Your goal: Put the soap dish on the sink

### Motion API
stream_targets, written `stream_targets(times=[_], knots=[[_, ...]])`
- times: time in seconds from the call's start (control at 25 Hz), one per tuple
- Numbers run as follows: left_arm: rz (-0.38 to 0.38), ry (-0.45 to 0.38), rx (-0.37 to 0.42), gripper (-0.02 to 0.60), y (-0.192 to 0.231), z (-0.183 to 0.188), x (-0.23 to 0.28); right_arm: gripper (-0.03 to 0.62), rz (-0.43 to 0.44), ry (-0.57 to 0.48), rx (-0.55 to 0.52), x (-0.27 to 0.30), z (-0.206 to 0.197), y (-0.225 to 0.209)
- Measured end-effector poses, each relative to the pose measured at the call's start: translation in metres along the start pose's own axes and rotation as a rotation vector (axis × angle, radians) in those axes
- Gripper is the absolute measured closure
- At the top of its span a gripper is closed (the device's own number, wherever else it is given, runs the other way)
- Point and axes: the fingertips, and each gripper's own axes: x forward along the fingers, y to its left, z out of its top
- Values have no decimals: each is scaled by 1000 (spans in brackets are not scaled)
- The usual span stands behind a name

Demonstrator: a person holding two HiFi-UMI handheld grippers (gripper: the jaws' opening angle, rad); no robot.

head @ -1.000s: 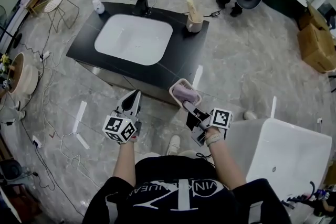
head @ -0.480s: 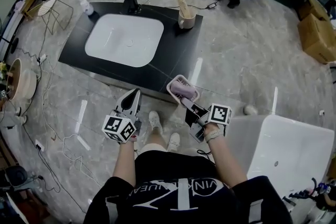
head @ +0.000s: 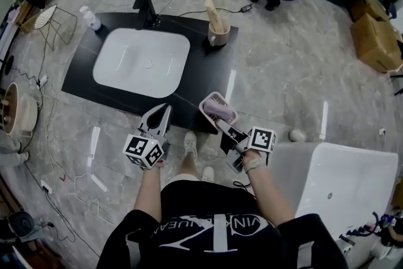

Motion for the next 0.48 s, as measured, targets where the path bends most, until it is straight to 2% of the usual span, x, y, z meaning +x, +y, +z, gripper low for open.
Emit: stream_targets(times=[0.12,0.24,0.4,0.48], knots=[[-22,11,3,566,9,3,19,533,-10,-1,10,14,11,0],[-41,26,8,566,18,5,35,533,-59,4,19,26,21,-3],[-62,51,7,566,30,12,56,533,-30,1,25,48,38,6],[-74,63,8,566,37,15,64,533,-64,3,44,56,44,4]])
